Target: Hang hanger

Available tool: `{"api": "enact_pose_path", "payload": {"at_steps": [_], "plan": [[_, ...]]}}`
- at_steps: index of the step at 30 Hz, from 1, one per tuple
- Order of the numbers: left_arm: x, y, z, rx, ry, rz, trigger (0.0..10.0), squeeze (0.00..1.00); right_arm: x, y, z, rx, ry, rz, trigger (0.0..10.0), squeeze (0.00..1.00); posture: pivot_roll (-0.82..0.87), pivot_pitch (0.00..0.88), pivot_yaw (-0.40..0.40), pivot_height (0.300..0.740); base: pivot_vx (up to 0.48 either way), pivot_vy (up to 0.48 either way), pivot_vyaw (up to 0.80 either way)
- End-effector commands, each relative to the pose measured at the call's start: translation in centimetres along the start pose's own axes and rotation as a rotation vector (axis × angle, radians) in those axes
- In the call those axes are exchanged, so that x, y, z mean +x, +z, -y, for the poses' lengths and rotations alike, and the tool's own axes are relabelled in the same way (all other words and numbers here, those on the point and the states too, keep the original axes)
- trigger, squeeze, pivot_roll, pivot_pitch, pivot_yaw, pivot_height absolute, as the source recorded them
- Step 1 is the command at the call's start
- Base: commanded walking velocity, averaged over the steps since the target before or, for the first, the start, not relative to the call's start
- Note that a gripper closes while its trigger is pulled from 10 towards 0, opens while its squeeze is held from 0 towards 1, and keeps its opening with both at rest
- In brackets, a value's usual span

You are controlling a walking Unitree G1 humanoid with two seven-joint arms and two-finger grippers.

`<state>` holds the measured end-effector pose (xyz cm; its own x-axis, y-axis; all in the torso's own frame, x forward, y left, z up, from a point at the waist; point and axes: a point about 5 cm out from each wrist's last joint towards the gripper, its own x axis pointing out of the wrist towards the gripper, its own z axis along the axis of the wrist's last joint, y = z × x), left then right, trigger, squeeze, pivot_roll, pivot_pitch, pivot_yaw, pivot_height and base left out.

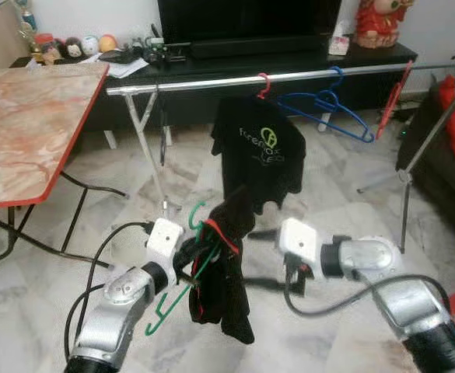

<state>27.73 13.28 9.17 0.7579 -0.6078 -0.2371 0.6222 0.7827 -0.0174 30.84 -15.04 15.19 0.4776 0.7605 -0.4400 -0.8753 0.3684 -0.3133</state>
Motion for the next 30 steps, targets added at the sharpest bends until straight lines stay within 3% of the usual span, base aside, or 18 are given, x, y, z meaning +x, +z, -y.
{"api": "enact_pose_path", "payload": {"at_steps": [1,5,10,14,15,16,24,30], "plan": [[-0.3,0.3,0.5,0.018,-0.045,0.012,10.0,0.0,-0.7,0.9,1.5,-0.034,-0.079,0.029,10.0,0.0,-0.08,0.0,0.032,0.74,0.0,0.0,0.0],[-1.0,-0.4,0.7,0.018,-0.098,-0.023,10.0,0.0,-1.1,2.1,2.0,-0.066,-0.068,0.096,10.0,0.0,-0.08,0.003,0.031,0.74,0.0,0.0,0.0],[-1.5,-0.3,1.1,0.026,-0.19,-0.043,10.0,0.0,-1.1,1.6,1.9,-0.097,0.006,0.081,10.0,0.0,-0.08,0.005,0.03,0.74,0.0,0.0,0.0],[-1.6,0.1,1.0,0.044,-0.22,-0.039,10.0,0.0,-1.1,1.4,1.2,-0.084,0.13,0.104,10.0,0.0,-0.08,0.007,0.029,0.74,0.0,0.0,0.0],[-1.5,0.6,1.0,0.057,-0.246,-0.024,10.0,0.0,-1.4,0.9,0.0,-0.06,0.279,0.123,10.0,0.0,-0.08,0.006,0.027,0.74,0.0,0.0,0.0],[-1.6,1.0,1.2,0.075,-0.286,-0.015,10.0,0.0,-1.5,0.6,-0.5,-0.045,0.349,0.13,10.0,0.0,-0.07,0.009,0.02,0.74,0.0,0.0,0.0],[-2.3,0.5,2.2,0.128,-0.431,-0.088,10.0,0.0,-2.7,0.5,0.0,-0.024,0.464,0.123,10.0,0.0,-0.08,0.009,0.024,0.74,0.0,0.0,0.0],[-2.8,0.8,2.0,0.149,-0.477,-0.109,10.0,0.0,-3.7,-0.1,1.4,-0.111,0.492,0.039,10.0,0.0,-0.07,0.009,0.021,0.74,0.0,0.0,0.0]]}}
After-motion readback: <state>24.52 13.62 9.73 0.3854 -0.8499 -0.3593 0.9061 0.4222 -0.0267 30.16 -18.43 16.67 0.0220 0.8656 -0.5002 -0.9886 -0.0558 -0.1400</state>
